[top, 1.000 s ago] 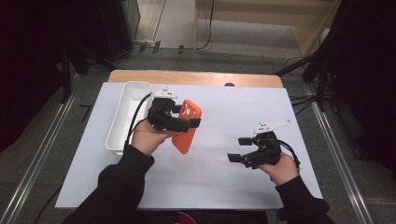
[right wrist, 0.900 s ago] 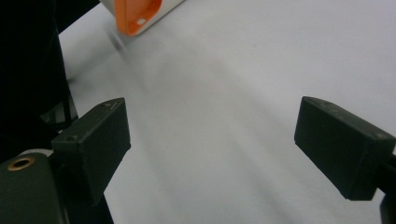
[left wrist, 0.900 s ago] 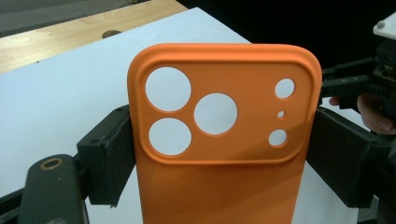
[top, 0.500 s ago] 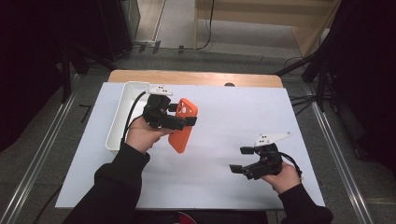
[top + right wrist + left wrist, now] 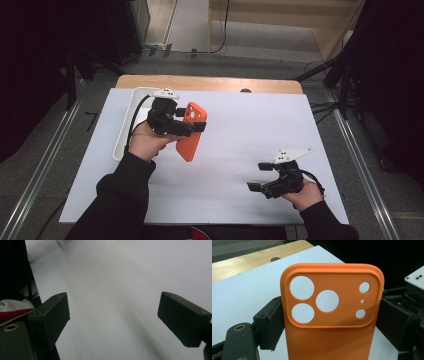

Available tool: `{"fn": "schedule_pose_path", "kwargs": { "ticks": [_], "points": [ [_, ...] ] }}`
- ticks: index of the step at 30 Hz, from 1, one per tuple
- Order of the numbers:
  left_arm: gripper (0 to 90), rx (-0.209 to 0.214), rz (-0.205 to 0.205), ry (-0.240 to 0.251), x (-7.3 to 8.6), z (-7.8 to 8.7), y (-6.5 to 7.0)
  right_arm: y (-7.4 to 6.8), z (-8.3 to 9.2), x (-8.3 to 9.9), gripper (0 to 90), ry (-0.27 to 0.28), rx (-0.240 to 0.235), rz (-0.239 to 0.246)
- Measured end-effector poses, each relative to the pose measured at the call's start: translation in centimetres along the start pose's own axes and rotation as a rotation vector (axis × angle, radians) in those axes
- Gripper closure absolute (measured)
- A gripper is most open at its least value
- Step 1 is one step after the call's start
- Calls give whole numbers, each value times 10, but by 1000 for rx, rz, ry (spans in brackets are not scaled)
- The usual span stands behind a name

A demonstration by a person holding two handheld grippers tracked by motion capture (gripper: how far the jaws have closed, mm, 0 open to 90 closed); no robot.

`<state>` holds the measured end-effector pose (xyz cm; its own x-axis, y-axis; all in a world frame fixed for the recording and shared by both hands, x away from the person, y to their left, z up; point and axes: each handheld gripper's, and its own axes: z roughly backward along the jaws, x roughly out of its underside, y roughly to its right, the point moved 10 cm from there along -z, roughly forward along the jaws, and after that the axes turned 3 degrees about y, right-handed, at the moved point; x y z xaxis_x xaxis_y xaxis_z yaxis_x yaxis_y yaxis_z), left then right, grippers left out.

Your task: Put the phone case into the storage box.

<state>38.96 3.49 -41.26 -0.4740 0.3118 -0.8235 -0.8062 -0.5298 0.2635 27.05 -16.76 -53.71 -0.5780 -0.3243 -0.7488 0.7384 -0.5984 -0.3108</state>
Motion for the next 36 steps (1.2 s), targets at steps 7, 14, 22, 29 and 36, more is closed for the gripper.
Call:
{"fn": "schedule_pose_path", "kwargs": {
  "ticks": [7,14,22,29,36],
  "points": [
    [160,-4,-6,6,-4,9,-2,4,0,3,96,-10,4,-17],
    [160,-17,0,26,-11,21,-8,5,0,3,95,-12,2,-21],
    [160,-56,9,55,-15,35,-19,5,0,3,96,-11,-2,-23],
    [160,-86,22,66,-17,47,-29,5,0,3,96,-9,-5,-25],
    [160,-124,27,113,-22,62,-39,2,1,1,96,0,-26,-32]
  ]
}}
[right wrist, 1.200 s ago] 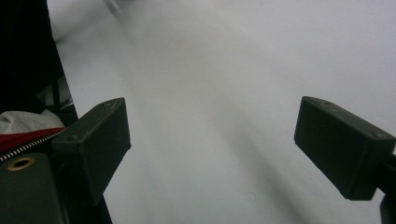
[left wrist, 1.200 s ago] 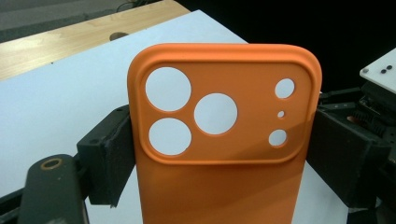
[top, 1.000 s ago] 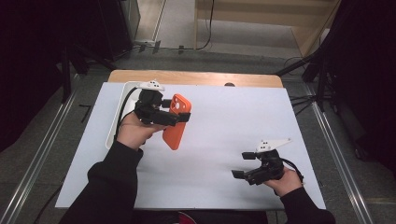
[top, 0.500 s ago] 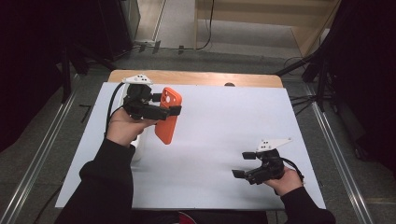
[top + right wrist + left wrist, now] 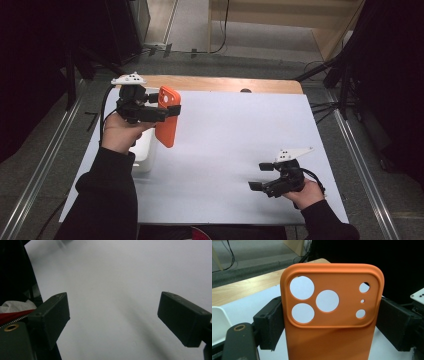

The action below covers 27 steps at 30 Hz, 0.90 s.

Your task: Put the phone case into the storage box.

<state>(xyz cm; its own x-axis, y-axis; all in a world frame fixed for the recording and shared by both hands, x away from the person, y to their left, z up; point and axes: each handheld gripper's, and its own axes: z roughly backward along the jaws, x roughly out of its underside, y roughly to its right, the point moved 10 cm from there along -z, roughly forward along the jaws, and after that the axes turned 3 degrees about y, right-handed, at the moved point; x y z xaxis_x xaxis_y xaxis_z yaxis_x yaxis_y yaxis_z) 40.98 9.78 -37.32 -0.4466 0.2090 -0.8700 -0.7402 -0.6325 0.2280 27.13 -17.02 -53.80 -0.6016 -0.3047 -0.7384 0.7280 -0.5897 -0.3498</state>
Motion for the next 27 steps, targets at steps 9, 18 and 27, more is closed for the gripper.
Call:
{"fn": "schedule_pose_path", "kwargs": {
  "ticks": [9,18,27],
  "points": [
    [160,-35,31,12,-2,15,-17,-1,-1,0,96,-5,-11,5],
    [160,-90,41,26,-4,29,-34,-1,-2,0,96,-4,-11,6],
    [160,-152,69,52,-4,40,-52,0,0,-1,96,7,-7,-17]
  ]
}}
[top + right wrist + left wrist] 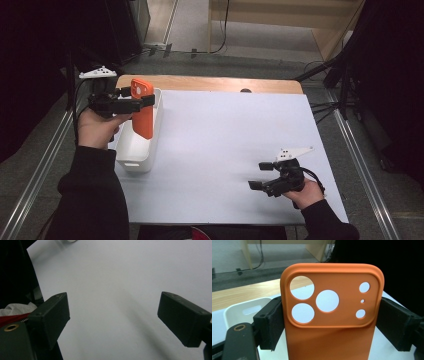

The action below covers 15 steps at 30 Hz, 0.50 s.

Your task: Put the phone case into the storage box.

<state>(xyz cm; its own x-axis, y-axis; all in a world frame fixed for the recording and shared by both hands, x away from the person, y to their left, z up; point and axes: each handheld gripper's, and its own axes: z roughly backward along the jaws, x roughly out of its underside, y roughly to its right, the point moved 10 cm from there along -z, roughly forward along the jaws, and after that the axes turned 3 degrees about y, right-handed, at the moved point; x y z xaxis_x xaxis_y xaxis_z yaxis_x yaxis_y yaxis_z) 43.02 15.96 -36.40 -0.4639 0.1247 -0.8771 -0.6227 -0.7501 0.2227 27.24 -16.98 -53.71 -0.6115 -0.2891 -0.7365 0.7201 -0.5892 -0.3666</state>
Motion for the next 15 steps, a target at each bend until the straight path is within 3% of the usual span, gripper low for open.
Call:
{"fn": "schedule_pose_path", "kwargs": {
  "ticks": [7,15],
  "points": [
    [160,-71,5,26,0,5,-13,1,-2,2,96,-13,4,0],
    [160,-122,25,37,0,-4,-25,0,-1,0,96,-3,4,-1]
  ]
}}
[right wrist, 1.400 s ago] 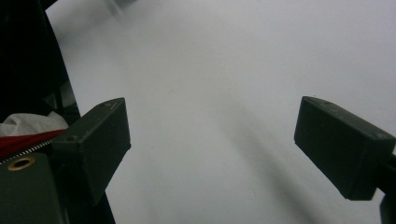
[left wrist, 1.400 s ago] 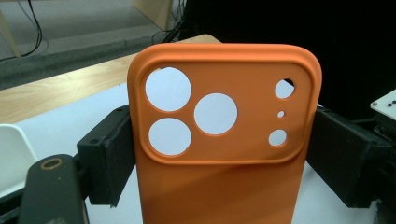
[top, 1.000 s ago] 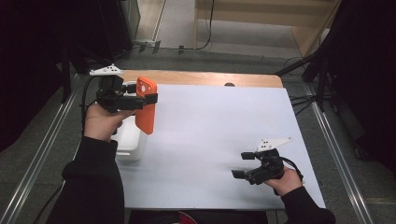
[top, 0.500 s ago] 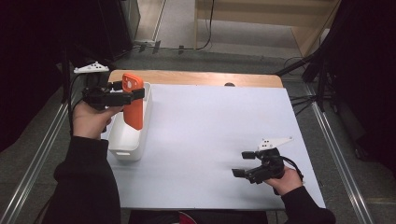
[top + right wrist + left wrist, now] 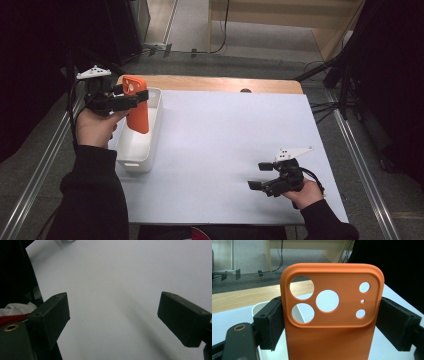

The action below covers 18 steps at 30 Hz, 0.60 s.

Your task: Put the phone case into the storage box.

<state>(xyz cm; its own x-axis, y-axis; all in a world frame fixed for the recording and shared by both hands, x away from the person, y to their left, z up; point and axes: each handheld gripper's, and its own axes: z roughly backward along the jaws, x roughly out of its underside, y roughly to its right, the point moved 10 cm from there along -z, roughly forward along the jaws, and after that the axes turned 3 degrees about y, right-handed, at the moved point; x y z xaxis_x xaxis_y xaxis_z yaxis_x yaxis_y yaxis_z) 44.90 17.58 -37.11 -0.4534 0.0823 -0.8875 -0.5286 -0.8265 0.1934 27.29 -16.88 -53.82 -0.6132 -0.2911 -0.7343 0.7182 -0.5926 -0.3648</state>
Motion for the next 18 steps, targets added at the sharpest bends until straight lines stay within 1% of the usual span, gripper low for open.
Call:
{"fn": "schedule_pose_path", "kwargs": {
  "ticks": [3,5,8,11,13,15,18],
  "points": [
    [160,-6,10,6,-2,-5,-2,-1,0,-1,96,4,-9,4],
    [160,-23,8,9,-3,-7,-3,0,0,-1,96,6,-10,5],
    [160,-33,-1,13,-4,-10,-2,1,1,-3,96,17,-3,-1],
    [160,-29,3,18,-9,-14,-3,1,2,-3,96,17,-1,1],
    [159,-36,6,34,-13,-16,-4,1,2,-3,96,16,0,-1],
    [159,-44,-6,44,-16,-17,-4,2,2,-3,96,19,14,-3],
    [159,-57,-15,35,-19,-22,-5,4,2,-3,102,15,18,-11]
  ]
}}
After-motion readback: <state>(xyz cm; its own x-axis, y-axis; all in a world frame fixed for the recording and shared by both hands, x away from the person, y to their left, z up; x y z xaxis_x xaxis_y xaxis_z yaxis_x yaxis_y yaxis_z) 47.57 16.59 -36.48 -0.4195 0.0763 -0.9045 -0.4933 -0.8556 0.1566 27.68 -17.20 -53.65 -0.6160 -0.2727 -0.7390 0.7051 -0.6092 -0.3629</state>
